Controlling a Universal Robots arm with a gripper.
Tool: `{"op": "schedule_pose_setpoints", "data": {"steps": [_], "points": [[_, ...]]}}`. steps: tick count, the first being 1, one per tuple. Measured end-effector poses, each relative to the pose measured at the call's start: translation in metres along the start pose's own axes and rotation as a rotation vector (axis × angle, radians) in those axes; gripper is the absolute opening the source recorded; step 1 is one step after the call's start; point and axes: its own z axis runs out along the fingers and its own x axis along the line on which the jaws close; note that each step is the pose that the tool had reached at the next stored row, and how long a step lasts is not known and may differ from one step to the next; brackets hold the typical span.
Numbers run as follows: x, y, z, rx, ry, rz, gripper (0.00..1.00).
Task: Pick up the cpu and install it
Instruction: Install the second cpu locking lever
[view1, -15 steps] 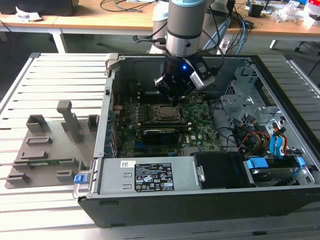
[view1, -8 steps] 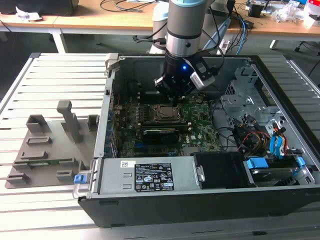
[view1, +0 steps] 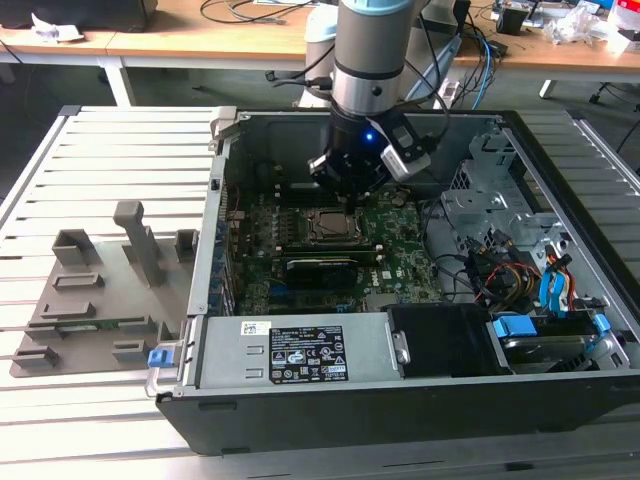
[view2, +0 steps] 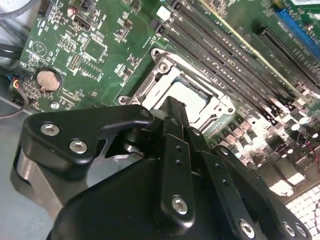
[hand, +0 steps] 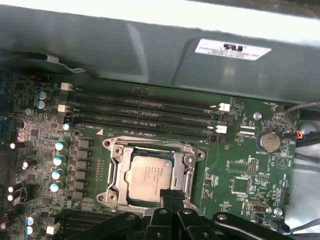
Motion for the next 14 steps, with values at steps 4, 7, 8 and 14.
{"op": "schedule_pose_setpoints", "data": {"steps": [4, 7, 8, 14], "points": [[0.0015, -0.0126, 0.0002, 0.0, 0.0, 0.0, 0.11], [0.0025, -0.0218, 0.0003, 0.0, 0.0, 0.0, 0.11], [0.0027, -0.0235, 0.0003, 0.0, 0.0, 0.0, 0.11], [0.0084, -0.0478, 0.0013, -0.0667, -0.0078, 0.001, 0.11]]}}
